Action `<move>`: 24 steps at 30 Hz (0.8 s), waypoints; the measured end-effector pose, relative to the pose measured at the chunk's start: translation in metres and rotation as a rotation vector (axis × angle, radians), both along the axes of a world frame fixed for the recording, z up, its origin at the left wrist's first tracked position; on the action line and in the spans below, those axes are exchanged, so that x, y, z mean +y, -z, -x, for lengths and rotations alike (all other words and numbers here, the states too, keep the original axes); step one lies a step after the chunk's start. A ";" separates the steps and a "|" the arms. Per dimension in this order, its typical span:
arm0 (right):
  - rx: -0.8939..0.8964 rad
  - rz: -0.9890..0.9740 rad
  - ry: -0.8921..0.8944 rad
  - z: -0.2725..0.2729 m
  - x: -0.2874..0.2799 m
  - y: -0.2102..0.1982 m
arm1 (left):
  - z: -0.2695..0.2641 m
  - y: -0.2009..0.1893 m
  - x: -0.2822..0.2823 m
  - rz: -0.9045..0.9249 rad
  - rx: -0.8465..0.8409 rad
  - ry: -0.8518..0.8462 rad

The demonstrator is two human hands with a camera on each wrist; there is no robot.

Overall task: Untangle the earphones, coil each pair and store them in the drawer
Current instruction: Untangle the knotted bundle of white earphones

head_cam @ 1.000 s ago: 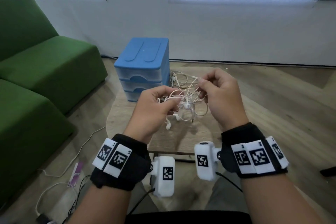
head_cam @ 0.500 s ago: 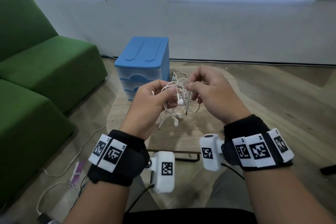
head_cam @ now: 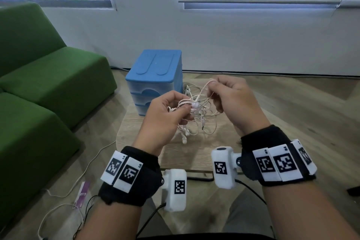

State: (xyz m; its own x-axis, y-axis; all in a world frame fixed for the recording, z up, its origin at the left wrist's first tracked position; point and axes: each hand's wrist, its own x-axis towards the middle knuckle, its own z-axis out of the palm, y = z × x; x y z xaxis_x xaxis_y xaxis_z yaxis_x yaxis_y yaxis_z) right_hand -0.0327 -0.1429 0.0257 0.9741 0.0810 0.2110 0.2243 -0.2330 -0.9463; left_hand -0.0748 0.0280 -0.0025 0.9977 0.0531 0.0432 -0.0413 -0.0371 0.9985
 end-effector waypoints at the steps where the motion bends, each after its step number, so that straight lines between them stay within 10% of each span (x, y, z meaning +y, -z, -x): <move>1: 0.060 -0.107 -0.006 0.001 0.001 -0.001 | 0.000 0.001 0.000 -0.008 0.006 0.003; 7: 0.222 -0.413 -0.034 0.006 0.002 -0.003 | -0.001 0.003 0.001 -0.035 0.028 -0.010; 24: 0.052 -0.283 -0.110 0.007 -0.003 0.000 | 0.000 -0.001 -0.001 0.139 0.091 0.026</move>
State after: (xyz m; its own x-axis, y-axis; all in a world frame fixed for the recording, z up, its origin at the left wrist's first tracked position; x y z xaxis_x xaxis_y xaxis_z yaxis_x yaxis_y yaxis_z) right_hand -0.0402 -0.1462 0.0260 0.9728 0.1318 0.1906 0.1834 0.0648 -0.9809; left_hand -0.0745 0.0266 -0.0015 0.9982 0.0267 -0.0539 0.0509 0.1017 0.9935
